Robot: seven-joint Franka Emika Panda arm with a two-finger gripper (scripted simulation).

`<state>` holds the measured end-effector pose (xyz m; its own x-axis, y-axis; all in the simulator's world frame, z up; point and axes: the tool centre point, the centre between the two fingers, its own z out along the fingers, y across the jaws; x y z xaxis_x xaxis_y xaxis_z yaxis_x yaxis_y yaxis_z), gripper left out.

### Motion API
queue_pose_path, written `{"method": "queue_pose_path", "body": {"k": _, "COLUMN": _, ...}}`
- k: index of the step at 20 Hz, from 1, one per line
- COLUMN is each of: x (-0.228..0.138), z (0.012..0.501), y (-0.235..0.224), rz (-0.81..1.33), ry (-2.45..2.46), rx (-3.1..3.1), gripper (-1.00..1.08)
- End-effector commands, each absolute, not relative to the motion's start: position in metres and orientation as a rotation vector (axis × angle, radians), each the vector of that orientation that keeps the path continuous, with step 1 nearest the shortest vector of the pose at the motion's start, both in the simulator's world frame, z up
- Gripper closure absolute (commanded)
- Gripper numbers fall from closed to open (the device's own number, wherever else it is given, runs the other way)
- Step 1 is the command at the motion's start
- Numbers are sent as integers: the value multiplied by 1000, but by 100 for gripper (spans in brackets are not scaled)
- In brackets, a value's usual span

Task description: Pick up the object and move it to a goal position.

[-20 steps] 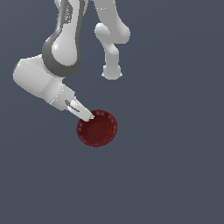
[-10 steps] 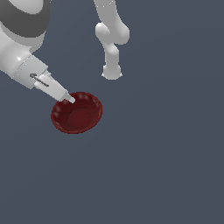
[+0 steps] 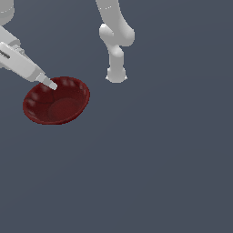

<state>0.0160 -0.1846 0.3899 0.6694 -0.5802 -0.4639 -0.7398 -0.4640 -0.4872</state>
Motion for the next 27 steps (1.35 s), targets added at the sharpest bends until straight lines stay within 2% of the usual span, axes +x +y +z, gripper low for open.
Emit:
{"method": "queue_pose_path", "body": {"k": 1, "x": 17, "z": 406, "y": -192, "rz": 302, "ry": 1011, "rx": -2205, "gripper": 108}}
{"method": "queue_pose_path", "body": {"k": 13, "x": 22, "z": 453, "y": -216, "rz": 301, "ry": 1008, "rx": -2201, "gripper": 108}}
{"method": "queue_pose_path", "body": {"k": 27, "x": 25, "z": 466, "y": -222, "rz": 300, "ry": 1007, "rx": -2199, "gripper": 108}}
